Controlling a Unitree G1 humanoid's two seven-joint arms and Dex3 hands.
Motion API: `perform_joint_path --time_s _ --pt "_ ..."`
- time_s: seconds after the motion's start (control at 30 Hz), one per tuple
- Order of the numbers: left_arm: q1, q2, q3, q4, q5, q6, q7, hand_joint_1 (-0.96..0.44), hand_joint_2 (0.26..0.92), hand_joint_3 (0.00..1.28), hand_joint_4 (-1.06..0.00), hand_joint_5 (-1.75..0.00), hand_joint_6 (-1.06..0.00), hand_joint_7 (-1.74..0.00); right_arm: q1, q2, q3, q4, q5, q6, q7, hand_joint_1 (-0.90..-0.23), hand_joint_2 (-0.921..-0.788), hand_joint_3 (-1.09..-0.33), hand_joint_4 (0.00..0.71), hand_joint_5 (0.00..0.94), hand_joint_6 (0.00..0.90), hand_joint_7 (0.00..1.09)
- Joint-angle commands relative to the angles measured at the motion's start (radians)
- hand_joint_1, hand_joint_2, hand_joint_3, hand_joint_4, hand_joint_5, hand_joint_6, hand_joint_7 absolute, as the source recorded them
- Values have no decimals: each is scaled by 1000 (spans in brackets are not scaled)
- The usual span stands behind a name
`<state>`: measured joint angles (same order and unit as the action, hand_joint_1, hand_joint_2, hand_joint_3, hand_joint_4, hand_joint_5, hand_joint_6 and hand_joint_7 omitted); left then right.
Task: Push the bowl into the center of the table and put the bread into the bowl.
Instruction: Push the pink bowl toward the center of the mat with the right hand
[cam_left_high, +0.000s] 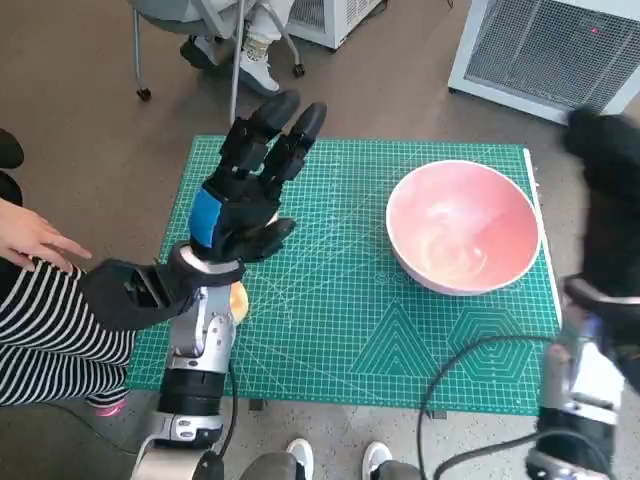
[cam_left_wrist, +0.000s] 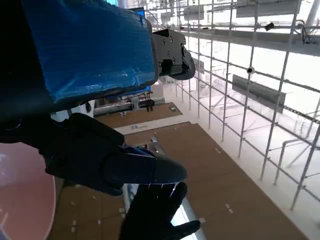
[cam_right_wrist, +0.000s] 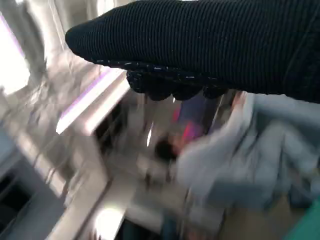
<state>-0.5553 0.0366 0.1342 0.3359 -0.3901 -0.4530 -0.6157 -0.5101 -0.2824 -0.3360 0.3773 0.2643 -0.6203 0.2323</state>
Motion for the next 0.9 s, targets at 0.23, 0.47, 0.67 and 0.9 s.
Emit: perform_joint_path --time_s 0.23,0.47,0.67,0.9 --pt "11 9 -10 7 19 -23 12 -443 921 211 -162 -1 1 -499 -91 -52 -75 352 10 5 -68 -677 -921 -801 80 25 31 345" --pt "11 14 -11 7 21 -30 12 -436 921 209 -141 0 1 -480 -129 -62 -70 531 -17 14 -96 -634 -921 -835 69 14 17 353" --pt "12 15 -11 9 18 -35 9 -394 920 203 -128 0 1 -466 -162 -68 -45 687 -49 54 -116 -596 -921 -875 72 12 7 357" --pt "18 18 -11 5 16 -33 9 -339 919 194 -128 -1 1 -461 -192 -52 -31 808 -59 104 -114 -567 -921 -895 77 11 9 348"
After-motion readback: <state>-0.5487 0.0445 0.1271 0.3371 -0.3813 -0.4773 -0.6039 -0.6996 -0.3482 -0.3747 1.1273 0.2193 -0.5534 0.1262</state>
